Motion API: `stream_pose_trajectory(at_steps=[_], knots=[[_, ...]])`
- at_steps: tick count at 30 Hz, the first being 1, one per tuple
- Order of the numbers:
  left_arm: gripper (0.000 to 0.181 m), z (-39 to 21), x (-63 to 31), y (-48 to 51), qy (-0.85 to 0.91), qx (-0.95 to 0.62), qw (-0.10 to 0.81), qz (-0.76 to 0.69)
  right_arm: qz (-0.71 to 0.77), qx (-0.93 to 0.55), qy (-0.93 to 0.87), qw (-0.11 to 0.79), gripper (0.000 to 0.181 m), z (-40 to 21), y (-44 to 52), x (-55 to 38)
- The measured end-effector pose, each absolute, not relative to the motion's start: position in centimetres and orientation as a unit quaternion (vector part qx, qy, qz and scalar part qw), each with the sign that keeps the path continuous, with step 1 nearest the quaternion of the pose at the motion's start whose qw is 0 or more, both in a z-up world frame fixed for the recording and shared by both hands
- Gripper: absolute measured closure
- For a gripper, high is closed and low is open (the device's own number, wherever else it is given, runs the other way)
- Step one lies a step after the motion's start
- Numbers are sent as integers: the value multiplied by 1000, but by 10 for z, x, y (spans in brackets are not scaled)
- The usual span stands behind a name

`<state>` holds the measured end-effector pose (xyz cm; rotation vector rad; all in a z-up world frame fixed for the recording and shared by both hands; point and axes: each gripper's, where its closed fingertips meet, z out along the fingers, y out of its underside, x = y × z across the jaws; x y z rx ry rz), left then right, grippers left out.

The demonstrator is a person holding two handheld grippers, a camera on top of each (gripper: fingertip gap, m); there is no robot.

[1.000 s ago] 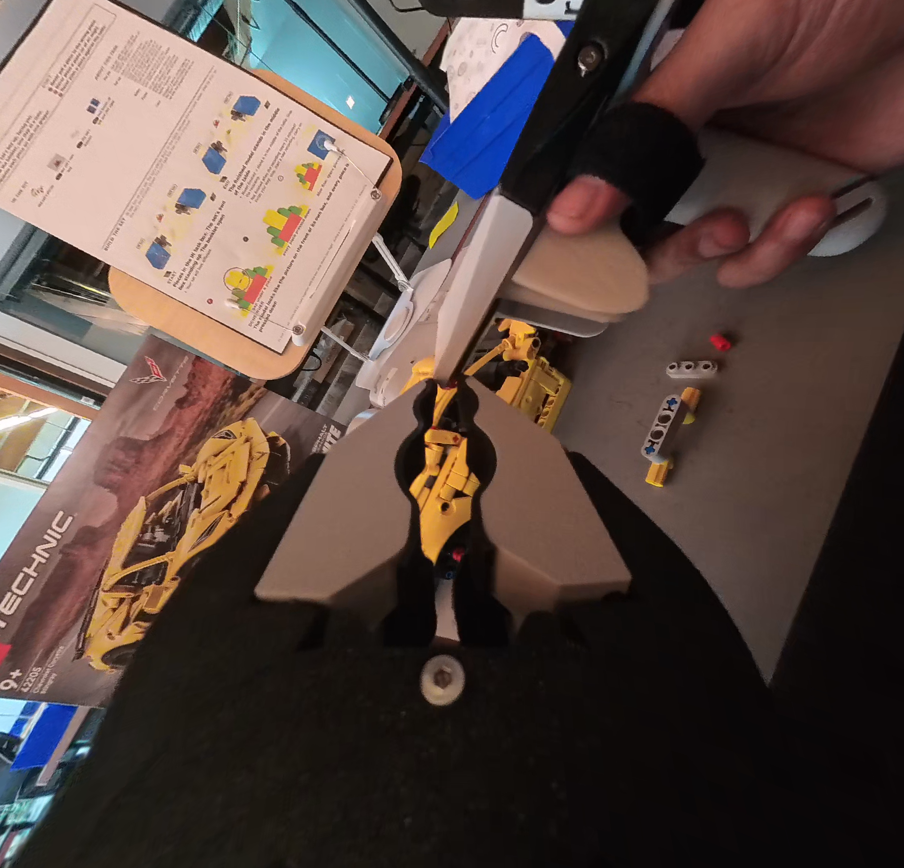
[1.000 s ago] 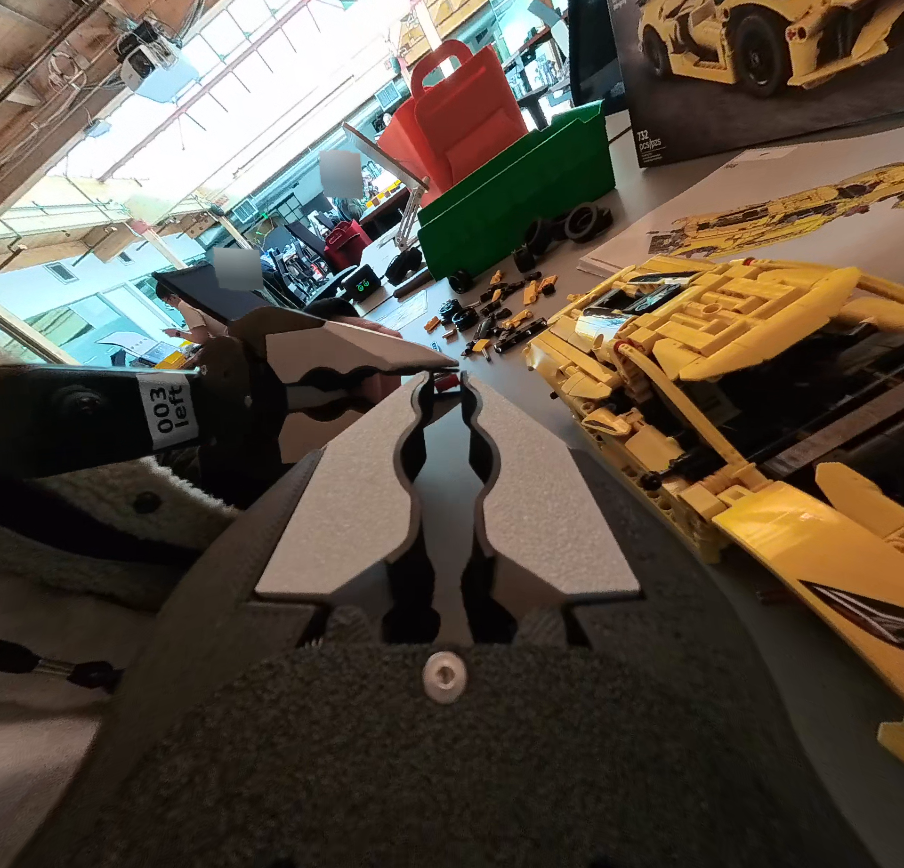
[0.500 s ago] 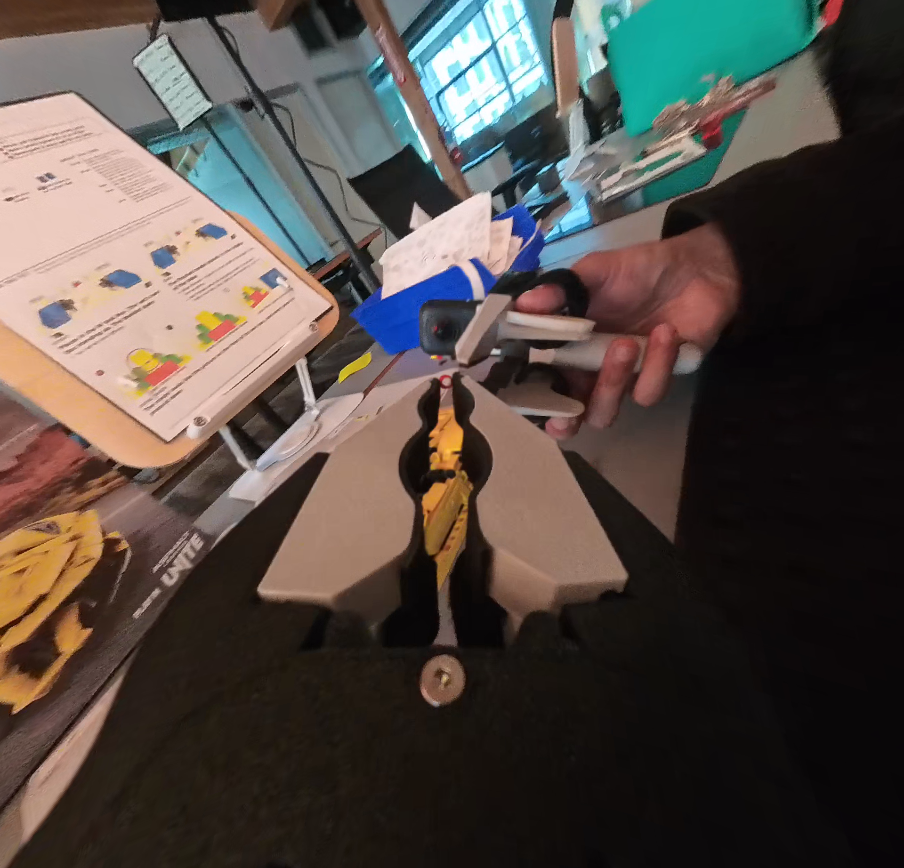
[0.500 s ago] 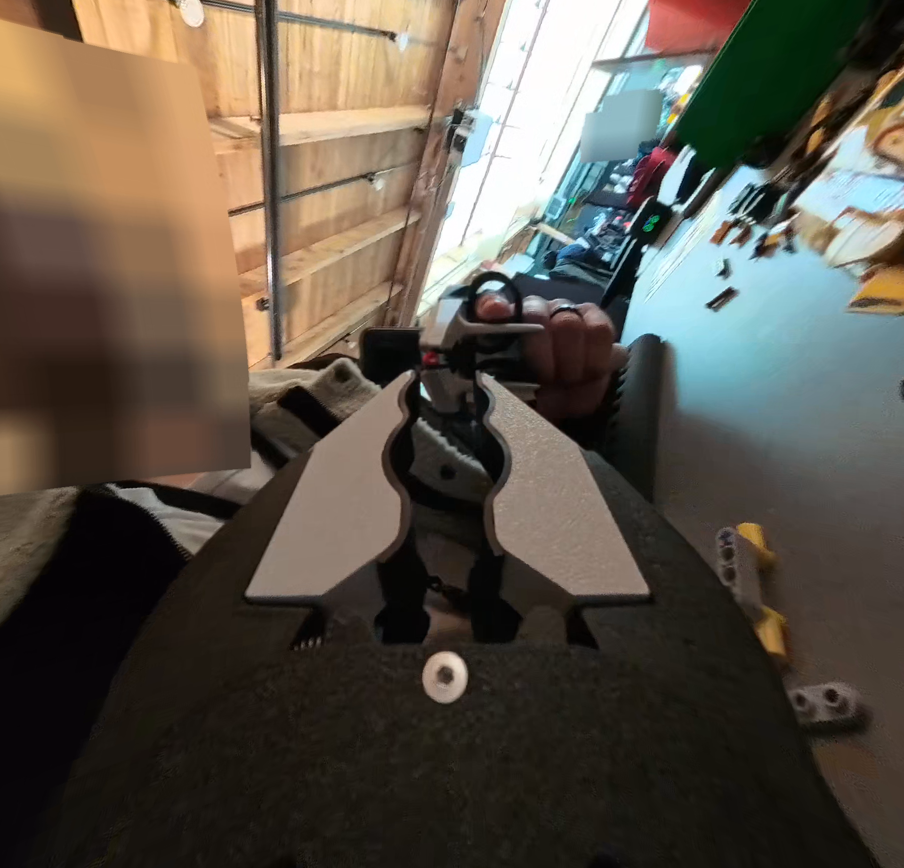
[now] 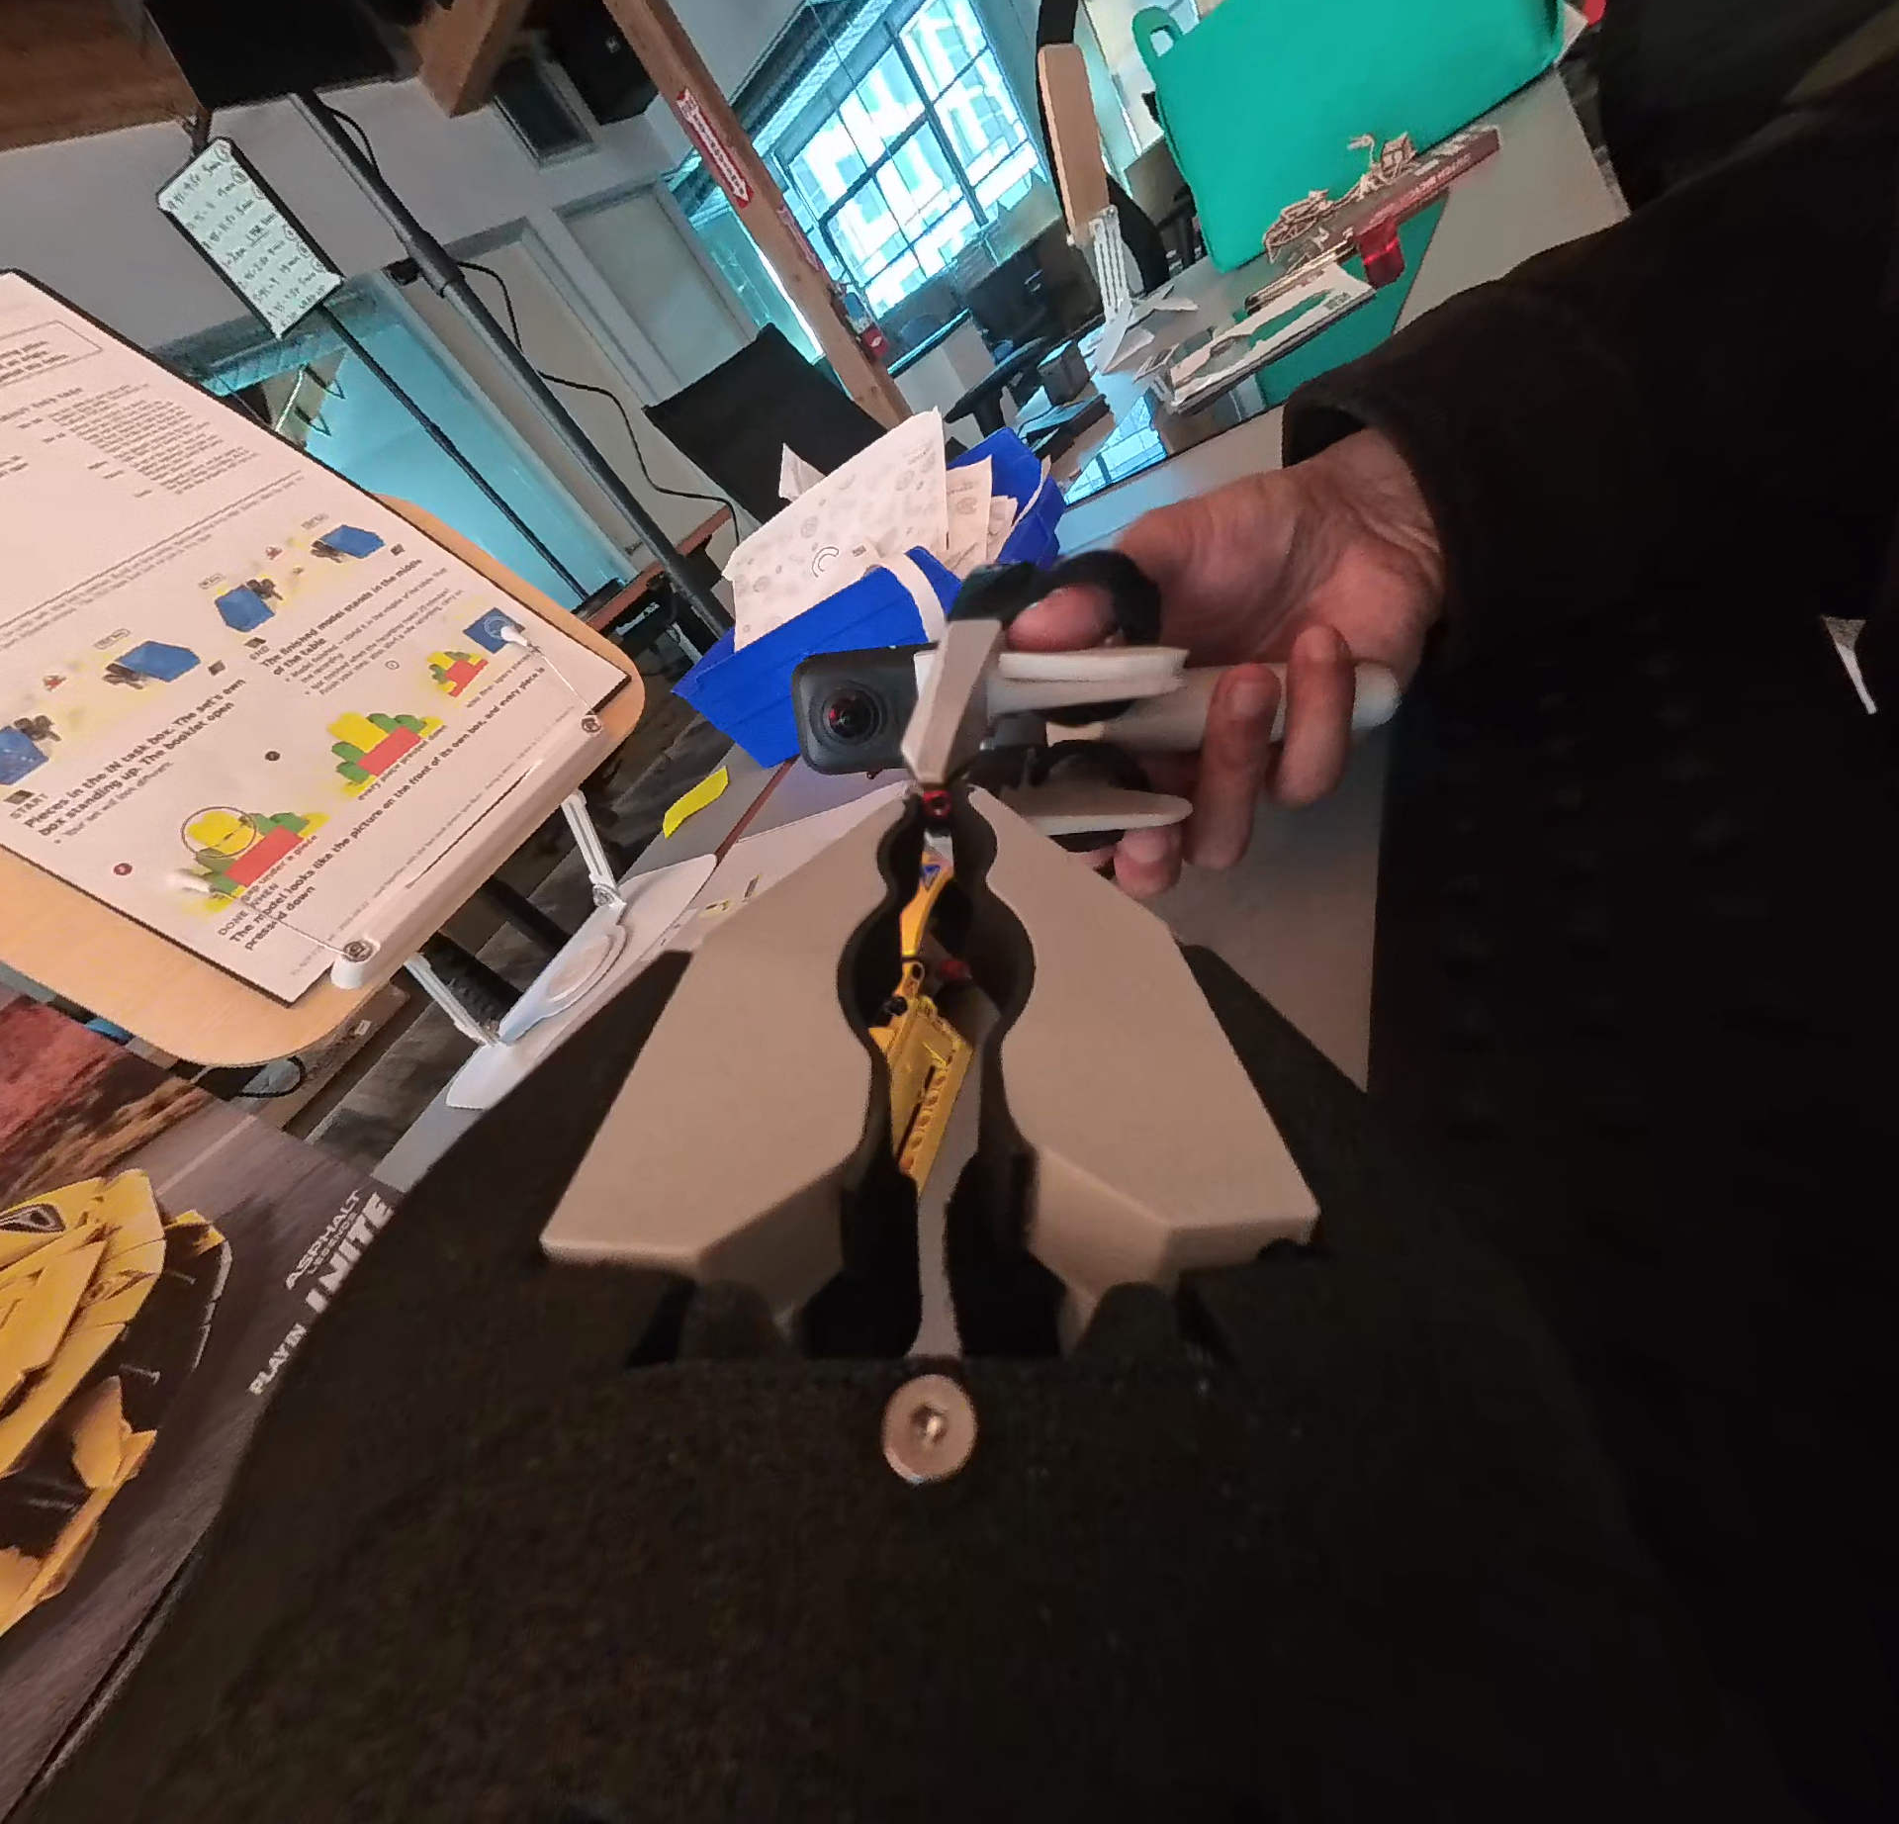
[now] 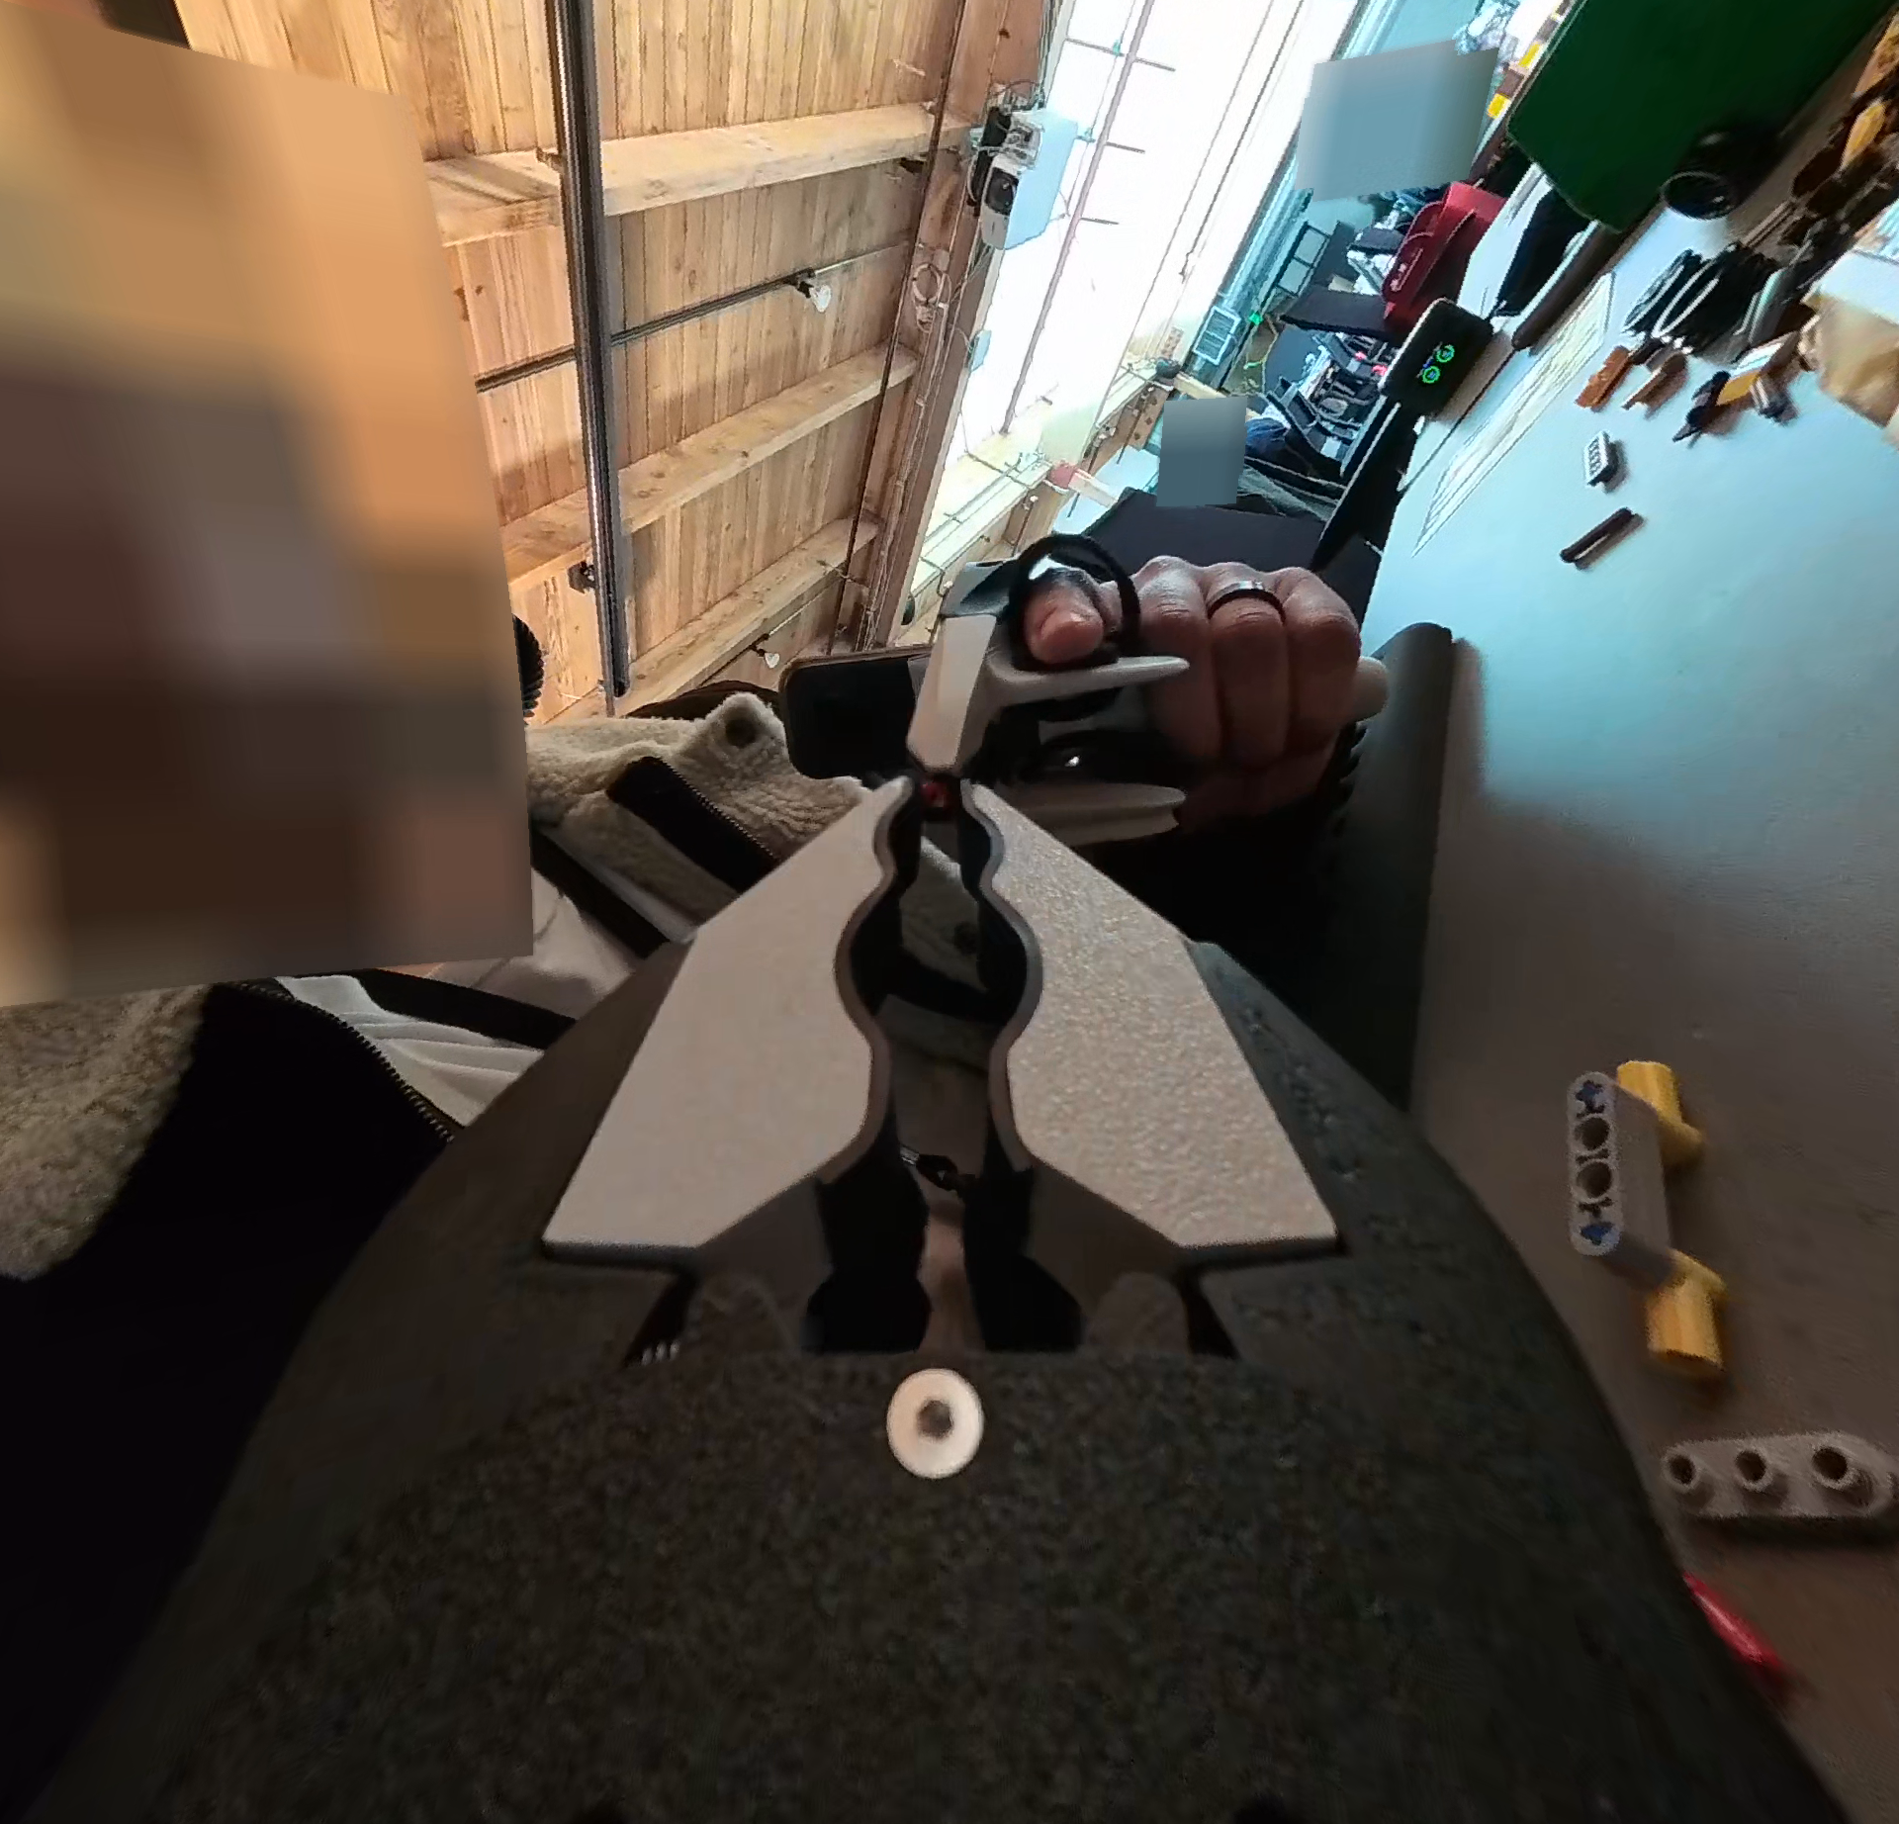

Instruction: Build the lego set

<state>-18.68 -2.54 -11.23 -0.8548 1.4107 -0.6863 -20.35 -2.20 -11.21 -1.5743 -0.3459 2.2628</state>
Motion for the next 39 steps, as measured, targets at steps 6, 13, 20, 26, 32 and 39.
stream_pose_trajectory(at_steps=[6, 13, 20, 26, 32, 39], knots=[[176, -131, -184, -13, 623, -427, 596, -275, 747, -615, -127, 218, 178, -131, -11, -201], [174, -171, -193, -6, 635, -516, 470, -331, 520, -750, -198, 357, 178, -167, 9, -164], [152, -222, -195, -6, 670, -580, 338, -317, 221, -827, -362, 368, 177, -222, -13, -117], [161, -236, -182, -8, 701, -567, 322, -289, 269, -794, -379, 392, 177, -206, -21, -144], [174, -237, -172, -8, 702, -571, 311, -291, 231, -802, -420, 356, 177, -228, -19, -162], [174, -207, -175, 12, 686, -542, 419, -244, 160, -763, -425, 460, 177, -191, -2, -164]])
